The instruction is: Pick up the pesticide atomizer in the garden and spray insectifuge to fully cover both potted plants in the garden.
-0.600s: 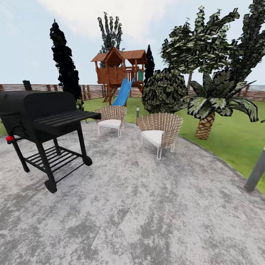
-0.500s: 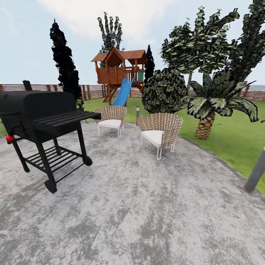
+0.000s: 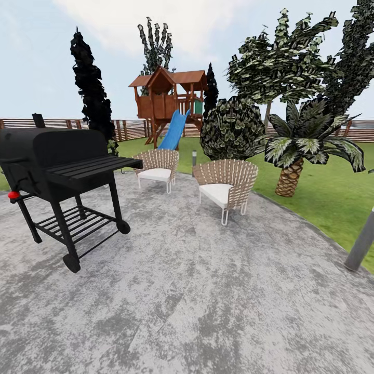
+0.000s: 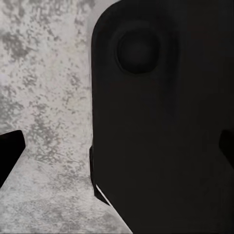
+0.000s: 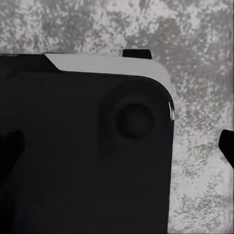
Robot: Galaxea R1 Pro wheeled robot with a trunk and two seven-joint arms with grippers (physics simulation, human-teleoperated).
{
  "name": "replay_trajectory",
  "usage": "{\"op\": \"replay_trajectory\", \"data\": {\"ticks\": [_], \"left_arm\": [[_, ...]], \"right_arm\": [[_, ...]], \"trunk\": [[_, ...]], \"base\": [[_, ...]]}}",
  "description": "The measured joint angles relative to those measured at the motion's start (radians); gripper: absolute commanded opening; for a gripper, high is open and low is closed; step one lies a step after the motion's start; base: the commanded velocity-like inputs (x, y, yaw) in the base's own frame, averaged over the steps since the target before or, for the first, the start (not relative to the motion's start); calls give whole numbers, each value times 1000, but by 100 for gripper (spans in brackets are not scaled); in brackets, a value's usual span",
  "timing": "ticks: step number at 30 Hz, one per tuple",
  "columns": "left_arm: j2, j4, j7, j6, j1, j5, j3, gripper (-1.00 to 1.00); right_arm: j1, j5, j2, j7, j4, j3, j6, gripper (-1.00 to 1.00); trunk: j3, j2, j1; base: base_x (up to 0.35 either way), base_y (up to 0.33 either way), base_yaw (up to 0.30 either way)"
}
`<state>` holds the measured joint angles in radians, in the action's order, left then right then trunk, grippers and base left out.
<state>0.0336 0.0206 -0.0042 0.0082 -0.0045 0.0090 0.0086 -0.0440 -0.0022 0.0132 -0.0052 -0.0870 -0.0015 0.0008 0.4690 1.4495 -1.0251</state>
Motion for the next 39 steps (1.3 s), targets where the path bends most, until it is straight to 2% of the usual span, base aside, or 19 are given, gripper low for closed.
{"op": "replay_trajectory", "data": {"ticks": [6,9,10,11,12,13,16,19,20,22,23,26,27,32,39], "left_arm": [[34,35,1,-22,-2,30,29,100],[36,52,1,-38,-13,45,38,100],[37,95,2,-92,-26,53,38,100],[39,214,1,-100,-51,53,40,100],[40,395,1,-102,-66,53,42,100],[41,410,0,-105,-81,53,42,100],[43,412,0,-108,-126,53,41,100],[46,412,0,-111,-152,53,43,100],[47,411,0,-112,-154,53,44,100],[52,404,-1,-125,-154,53,60,100],[53,403,-1,-142,-151,53,66,100],[56,381,-1,-195,-145,51,74,100],[56,351,-1,-217,-144,52,78,100],[56,304,0,-239,-144,53,84,100],[54,292,-2,-245,-143,56,84,100]], "right_arm": [[0,0,-34,0,-35,-1,-21,100],[0,0,-39,0,-52,-1,-37,100],[0,-1,-39,0,-100,-2,-168,100],[0,-1,-39,0,-241,-2,-184,100],[-3,0,-39,0,-420,-2,-187,100],[-1,0,-40,0,-452,-4,-191,100],[-1,-1,-42,0,-525,-38,-197,100],[-1,0,-43,0,-572,-131,-208,100],[-1,0,-44,0,-576,-148,-211,100],[-1,2,-44,1,-582,-218,-226,100],[-1,3,-44,0,-581,-228,-228,100],[-2,5,-44,0,-562,-240,-230,100],[-2,5,-43,0,-544,-243,-230,100],[-2,5,-43,0,-522,-244,-232,100],[-2,9,-40,2,-518,-237,-232,100]], "trunk": [[0,0,0],[0,0,0],[0,0,0],[0,0,0],[0,0,0],[0,0,0],[0,0,0],[0,0,0],[0,0,0],[0,0,0],[0,0,0],[0,0,0],[0,0,0],[0,0,0],[4,0,0]], "base": [[0,0,0],[0,0,0],[0,0,0],[0,0,0],[0,0,0],[0,0,0],[0,0,0],[0,0,0],[0,0,0],[0,0,31],[0,0,131],[0,0,209],[0,0,248],[0,0,268],[0,0,273]]}}
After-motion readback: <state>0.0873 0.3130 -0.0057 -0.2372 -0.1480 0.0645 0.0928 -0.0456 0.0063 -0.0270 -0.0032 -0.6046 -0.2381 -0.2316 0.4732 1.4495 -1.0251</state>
